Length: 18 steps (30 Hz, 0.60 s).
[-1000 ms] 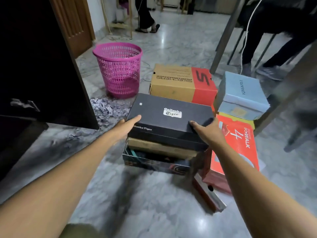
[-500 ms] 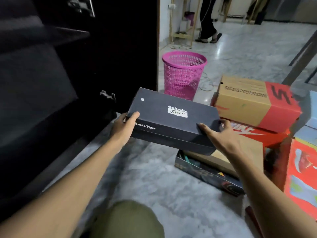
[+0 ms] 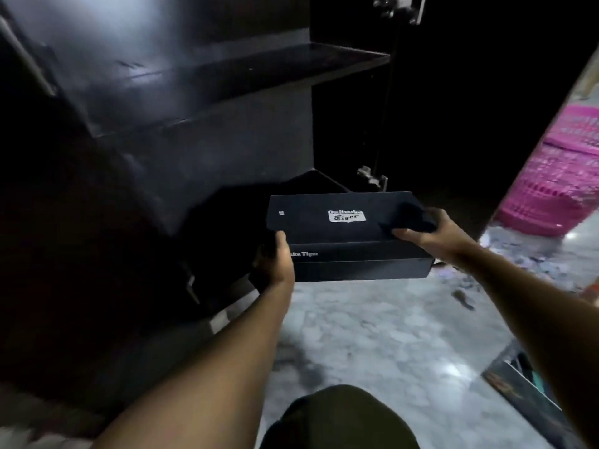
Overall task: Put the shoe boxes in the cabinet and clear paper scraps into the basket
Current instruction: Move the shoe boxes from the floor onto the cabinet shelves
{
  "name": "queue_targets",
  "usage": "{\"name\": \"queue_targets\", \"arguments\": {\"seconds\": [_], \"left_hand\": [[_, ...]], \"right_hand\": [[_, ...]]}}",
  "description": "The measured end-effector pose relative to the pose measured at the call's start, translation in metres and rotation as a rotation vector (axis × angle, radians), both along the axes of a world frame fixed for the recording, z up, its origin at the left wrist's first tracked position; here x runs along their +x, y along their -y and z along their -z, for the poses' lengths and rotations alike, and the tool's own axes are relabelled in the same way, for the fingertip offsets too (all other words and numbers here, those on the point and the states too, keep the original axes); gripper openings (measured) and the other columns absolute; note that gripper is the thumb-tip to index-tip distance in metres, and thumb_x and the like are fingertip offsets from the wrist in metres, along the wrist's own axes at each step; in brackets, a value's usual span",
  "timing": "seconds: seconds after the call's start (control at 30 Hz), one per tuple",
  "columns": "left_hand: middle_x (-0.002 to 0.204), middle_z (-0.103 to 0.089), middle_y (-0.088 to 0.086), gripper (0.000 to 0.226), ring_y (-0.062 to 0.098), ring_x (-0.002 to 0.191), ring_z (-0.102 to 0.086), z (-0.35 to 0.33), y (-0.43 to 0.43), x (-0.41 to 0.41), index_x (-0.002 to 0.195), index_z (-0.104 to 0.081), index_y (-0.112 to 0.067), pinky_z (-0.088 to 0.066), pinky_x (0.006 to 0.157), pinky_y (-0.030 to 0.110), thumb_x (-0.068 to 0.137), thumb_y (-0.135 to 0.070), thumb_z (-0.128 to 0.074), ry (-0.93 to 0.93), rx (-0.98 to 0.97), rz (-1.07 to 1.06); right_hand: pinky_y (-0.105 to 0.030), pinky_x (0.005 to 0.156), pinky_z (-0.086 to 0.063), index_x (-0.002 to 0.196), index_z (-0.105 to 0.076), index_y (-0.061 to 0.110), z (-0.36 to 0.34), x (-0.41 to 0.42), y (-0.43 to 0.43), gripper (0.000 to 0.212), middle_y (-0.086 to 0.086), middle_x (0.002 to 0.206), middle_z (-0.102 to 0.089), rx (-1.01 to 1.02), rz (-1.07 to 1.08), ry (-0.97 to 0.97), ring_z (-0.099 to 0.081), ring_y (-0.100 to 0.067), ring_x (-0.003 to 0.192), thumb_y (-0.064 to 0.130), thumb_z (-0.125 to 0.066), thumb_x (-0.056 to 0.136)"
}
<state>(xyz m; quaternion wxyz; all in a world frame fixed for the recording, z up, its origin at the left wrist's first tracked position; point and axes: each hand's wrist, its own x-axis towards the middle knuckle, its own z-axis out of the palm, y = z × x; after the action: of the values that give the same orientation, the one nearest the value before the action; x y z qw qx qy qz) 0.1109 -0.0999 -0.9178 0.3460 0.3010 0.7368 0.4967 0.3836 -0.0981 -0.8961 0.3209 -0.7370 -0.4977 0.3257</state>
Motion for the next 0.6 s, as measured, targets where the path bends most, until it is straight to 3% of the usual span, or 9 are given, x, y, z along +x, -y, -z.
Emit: {"name": "queue_targets", "arguments": {"seconds": [0.13,0.2,0.27,0.37,0.43,0.53,0.6], "left_hand": [[0.130,-0.060,0.016,0.038,0.029,0.124,-0.052,0.001,-0.003,-0.024,0.126,-0.061,-0.004,-0.030,0.085,0.014,0.096,-0.028,-0.057,0.092,0.174,-0.178],[0.129,-0.061,0.015,0.037,0.028,0.124,-0.051,0.003,-0.006,-0.040,0.123,-0.063,-0.004,-0.028,0.090,0.015,0.095,-0.027,-0.057,0.029,0.200,-0.222],[0.125,-0.064,0.012,0.035,0.028,0.124,-0.051,0.009,-0.012,-0.054,0.117,-0.067,-0.006,-0.028,0.098,0.021,0.094,-0.030,-0.056,-0.050,0.195,-0.249],[0.118,-0.067,0.008,0.042,0.027,0.118,-0.053,0.022,-0.023,-0.072,0.109,-0.069,-0.009,-0.032,0.101,0.029,0.088,-0.042,-0.053,-0.116,0.184,-0.237],[0.110,-0.067,0.004,0.046,0.025,0.110,-0.056,0.030,-0.031,-0.082,0.107,-0.069,-0.010,-0.037,0.098,0.031,0.085,-0.046,-0.051,-0.079,0.164,-0.220],[0.101,-0.062,0.003,0.030,0.025,0.104,-0.057,0.043,-0.042,-0.092,0.109,-0.067,-0.007,-0.043,0.094,0.033,0.093,-0.030,-0.056,0.007,0.151,-0.238],[0.098,-0.062,0.005,0.027,0.028,0.102,-0.060,0.052,-0.047,-0.098,0.109,-0.066,-0.008,-0.047,0.093,0.037,0.092,-0.027,-0.057,0.046,0.135,-0.250]], "right_hand": [[-0.047,0.086,-0.058,0.142,-0.038,0.022,0.022,-0.033,-0.036,0.107,0.000,0.134,-0.056,0.011,-0.094,-0.105,-0.062,-0.025,0.110,0.061,-0.086,0.055],[-0.044,0.077,-0.060,0.141,-0.040,0.024,0.033,-0.050,-0.052,0.105,0.000,0.127,-0.059,0.010,-0.110,-0.172,-0.064,-0.023,0.101,0.059,-0.088,0.054],[-0.042,0.069,-0.059,0.139,-0.040,0.024,0.041,-0.064,-0.067,0.087,0.001,0.121,-0.059,0.003,-0.115,-0.221,-0.064,-0.023,0.096,0.044,-0.087,0.069],[-0.043,0.064,-0.060,0.137,-0.042,0.027,0.055,-0.079,-0.089,0.078,0.004,0.118,-0.061,-0.025,-0.179,-0.321,-0.065,-0.023,0.098,0.037,-0.086,0.073],[-0.042,0.067,-0.059,0.137,-0.040,0.022,0.065,-0.089,-0.104,0.080,0.000,0.122,-0.060,-0.014,-0.191,-0.362,-0.064,-0.023,0.101,0.034,-0.087,0.072],[-0.049,0.092,-0.054,0.136,-0.036,0.013,0.079,-0.103,-0.125,0.085,-0.003,0.123,-0.058,0.008,-0.201,-0.374,-0.060,-0.024,0.111,0.029,-0.088,0.071],[-0.048,0.100,-0.051,0.136,-0.034,0.013,0.089,-0.111,-0.139,0.087,-0.003,0.119,-0.056,-0.002,-0.228,-0.371,-0.058,-0.025,0.113,0.029,-0.089,0.070]]}}
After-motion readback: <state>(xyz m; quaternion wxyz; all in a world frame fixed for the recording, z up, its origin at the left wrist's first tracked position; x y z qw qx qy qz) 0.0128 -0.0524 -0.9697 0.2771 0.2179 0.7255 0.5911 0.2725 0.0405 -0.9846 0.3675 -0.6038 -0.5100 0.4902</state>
